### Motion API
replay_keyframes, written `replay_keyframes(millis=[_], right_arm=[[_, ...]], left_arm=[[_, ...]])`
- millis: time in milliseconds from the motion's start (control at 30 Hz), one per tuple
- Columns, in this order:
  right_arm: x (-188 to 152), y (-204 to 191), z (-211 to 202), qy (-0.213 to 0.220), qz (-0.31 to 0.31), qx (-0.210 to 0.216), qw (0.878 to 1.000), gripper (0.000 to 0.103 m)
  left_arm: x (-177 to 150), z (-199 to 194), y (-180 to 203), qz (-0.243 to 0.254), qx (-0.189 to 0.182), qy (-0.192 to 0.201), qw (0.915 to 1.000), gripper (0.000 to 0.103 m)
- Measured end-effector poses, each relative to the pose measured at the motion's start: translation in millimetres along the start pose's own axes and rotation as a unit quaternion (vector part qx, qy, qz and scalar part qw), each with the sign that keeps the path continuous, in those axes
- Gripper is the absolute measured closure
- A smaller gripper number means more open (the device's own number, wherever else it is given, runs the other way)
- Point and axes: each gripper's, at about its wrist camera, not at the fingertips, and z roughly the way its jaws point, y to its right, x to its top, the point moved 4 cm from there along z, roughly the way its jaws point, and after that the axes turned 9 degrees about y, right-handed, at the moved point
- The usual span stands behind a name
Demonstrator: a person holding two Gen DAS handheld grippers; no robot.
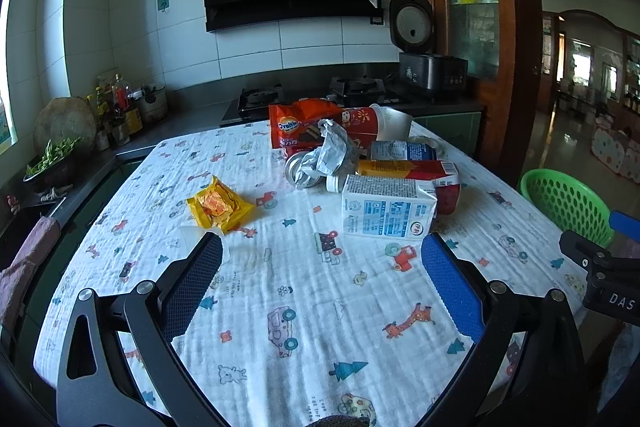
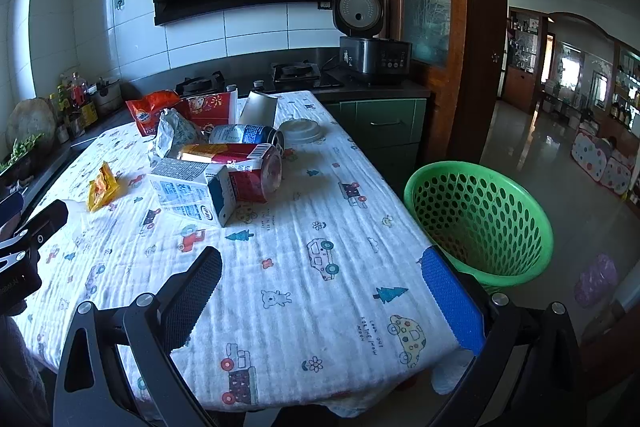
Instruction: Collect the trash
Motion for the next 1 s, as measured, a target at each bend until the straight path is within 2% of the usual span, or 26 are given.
replay_keyframes(millis=[1000], right_arm=[[-1.8,-6.0,10.3,-0.008,-0.005,0.007,1.000,0.006]], left_arm=[[-5.2,9.0,-0.7,0.002,0.001,-0.009,1.0000,0.005]])
